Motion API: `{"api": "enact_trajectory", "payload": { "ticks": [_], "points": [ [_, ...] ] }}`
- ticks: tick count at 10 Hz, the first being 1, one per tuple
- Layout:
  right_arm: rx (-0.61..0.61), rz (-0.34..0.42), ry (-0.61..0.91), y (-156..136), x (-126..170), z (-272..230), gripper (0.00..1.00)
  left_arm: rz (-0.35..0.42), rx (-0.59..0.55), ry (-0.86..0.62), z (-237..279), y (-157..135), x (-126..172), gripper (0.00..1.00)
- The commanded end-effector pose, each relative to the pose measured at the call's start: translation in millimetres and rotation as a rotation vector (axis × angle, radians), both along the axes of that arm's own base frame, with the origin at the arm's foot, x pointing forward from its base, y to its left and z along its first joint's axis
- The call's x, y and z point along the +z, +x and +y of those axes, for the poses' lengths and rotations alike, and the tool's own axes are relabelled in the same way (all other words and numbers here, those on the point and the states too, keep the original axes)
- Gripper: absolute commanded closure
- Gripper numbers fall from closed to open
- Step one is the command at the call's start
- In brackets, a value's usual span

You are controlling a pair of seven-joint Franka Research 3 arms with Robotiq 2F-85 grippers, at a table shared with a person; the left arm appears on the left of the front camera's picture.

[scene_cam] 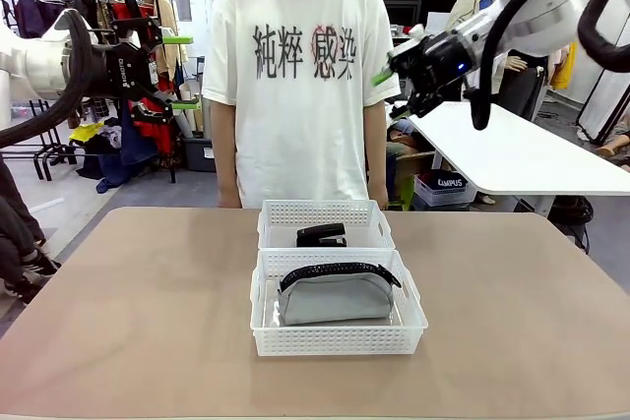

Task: Distribute items into two baskets.
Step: Place the picked Stapler into the Organizing basket as instructed by the person.

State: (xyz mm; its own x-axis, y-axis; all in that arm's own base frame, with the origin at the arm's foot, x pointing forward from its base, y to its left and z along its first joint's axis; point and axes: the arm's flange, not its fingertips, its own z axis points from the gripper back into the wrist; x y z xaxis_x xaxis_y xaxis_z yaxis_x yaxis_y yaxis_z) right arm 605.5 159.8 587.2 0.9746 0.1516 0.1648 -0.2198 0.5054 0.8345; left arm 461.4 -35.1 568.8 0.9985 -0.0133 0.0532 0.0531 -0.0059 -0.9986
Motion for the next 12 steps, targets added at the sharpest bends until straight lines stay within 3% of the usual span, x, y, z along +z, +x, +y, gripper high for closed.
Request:
{"api": "enact_trajectory", "payload": {
  "ticks": [1,2,4,6,12],
  "points": [
    [-0.078,0.171,0.146,-3,20,-25,0.0,0.006,-0.007,-0.005,1,-3,3,0.0],
    [-0.054,0.227,0.223,-1,29,-42,0.0,0.006,-0.007,-0.005,1,-3,3,0.0],
    [-0.088,0.25,0.3,-5,39,-69,0.0,0.006,-0.007,-0.005,1,-3,3,0.0],
    [-0.042,0.198,0.401,-11,35,-93,0.0,0.006,-0.007,-0.005,1,-3,3,0.0],
    [-0.081,0.169,0.424,-10,26,-117,0.0,0.006,-0.007,-0.005,1,-3,3,0.0]
  ]
}}
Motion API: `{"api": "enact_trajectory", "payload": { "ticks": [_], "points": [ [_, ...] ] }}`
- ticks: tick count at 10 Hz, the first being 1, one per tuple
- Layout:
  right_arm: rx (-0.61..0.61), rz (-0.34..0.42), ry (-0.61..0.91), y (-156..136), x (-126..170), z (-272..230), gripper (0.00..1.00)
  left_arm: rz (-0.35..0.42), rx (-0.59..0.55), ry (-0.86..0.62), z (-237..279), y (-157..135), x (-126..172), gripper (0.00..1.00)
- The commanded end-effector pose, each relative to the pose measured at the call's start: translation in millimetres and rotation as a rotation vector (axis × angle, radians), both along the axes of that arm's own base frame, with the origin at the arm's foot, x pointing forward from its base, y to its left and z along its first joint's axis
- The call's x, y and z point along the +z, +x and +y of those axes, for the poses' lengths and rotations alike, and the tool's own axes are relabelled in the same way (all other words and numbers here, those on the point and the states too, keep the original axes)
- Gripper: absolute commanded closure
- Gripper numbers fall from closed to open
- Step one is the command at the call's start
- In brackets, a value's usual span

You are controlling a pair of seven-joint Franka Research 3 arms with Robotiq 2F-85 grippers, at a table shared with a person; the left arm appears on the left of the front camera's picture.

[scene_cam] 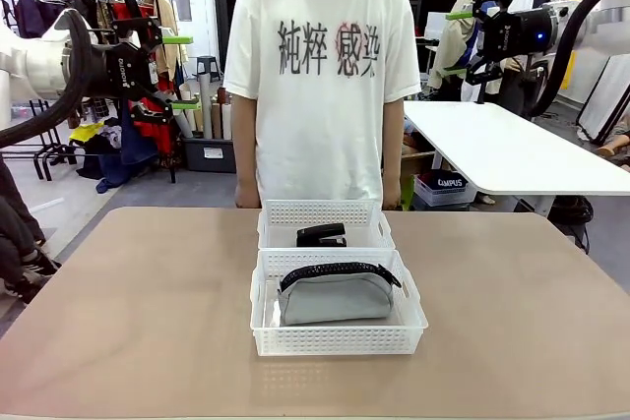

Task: Distribute items into two baskets.
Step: Place the picked Stapler into the Organizing basket as instructed by the person.

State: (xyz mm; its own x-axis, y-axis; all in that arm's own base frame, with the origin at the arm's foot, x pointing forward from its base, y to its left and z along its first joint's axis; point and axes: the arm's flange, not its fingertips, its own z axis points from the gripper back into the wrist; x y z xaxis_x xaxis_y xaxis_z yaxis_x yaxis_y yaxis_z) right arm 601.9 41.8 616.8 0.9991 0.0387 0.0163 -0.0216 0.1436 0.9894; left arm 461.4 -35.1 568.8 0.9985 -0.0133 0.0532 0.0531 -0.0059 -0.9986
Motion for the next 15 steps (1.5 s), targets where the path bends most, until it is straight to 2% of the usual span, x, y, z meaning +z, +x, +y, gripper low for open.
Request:
{"api": "enact_trajectory", "payload": {
  "ticks": [1,4,15],
  "points": [
    [-0.014,-0.022,0.014,-7,-8,1,0.0,0.006,-0.007,-0.005,1,-3,3,0.0],
    [-0.042,0.01,0.031,-5,-27,-4,0.0,0.006,-0.007,-0.005,1,-3,3,0.0],
    [-0.025,0.028,0.001,3,-27,-4,0.0,0.006,-0.007,-0.005,1,-3,3,0.0]
  ]
}}
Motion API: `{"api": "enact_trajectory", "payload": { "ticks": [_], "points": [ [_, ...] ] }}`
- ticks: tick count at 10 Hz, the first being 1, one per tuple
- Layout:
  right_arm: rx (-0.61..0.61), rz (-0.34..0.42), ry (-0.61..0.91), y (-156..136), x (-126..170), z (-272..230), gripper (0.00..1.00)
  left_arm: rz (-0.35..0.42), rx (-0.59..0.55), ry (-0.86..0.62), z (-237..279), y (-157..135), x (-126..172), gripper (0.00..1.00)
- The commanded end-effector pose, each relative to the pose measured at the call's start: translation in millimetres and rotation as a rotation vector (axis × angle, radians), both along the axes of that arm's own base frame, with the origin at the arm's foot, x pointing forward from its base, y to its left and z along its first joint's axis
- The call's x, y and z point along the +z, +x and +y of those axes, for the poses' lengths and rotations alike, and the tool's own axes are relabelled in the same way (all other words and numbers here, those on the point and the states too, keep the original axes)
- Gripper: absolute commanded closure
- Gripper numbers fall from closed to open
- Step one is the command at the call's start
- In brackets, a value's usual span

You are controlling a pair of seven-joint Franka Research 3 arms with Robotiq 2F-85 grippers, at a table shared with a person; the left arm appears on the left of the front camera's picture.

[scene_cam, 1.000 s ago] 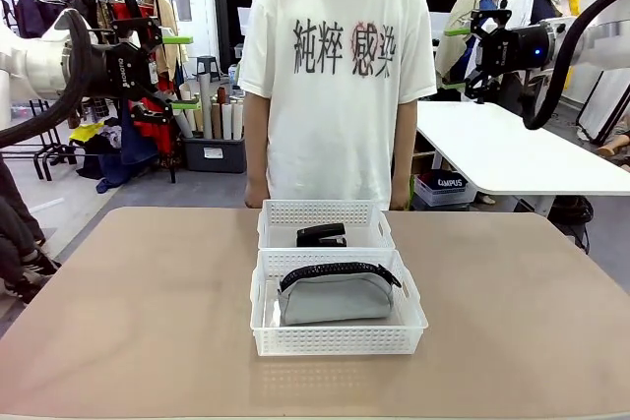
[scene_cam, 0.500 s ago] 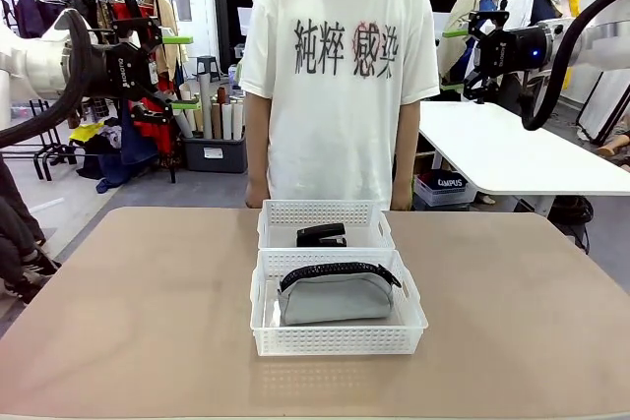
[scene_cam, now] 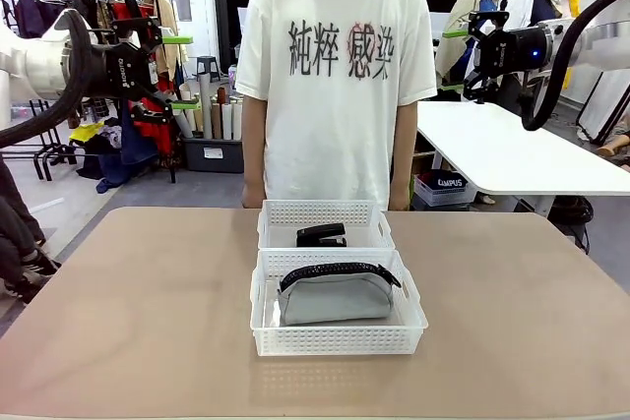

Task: Distribute items into two baskets.
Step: Place the picked Stapler into the Organizing basket as instructed by the person.

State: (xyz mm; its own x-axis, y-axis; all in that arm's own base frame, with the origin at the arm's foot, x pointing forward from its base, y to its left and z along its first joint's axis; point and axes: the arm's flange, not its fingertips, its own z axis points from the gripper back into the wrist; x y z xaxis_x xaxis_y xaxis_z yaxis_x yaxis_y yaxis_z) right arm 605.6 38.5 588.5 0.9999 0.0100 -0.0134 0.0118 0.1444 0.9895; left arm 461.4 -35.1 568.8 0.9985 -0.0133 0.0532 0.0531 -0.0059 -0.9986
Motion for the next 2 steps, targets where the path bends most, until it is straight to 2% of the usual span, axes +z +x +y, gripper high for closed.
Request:
{"api": "enact_trajectory", "payload": {
  "ticks": [1,2],
  "points": [
    [0.004,-0.001,0.002,-1.2,1.4,-0.8,0.0,0.006,-0.007,-0.005,0.6,-3.2,2.6,0.0],
    [0.004,-0.001,0.002,-1.2,1.4,-0.8,0.0,0.006,-0.007,-0.005,0.6,-3.2,2.6,0.0]
  ]
}}
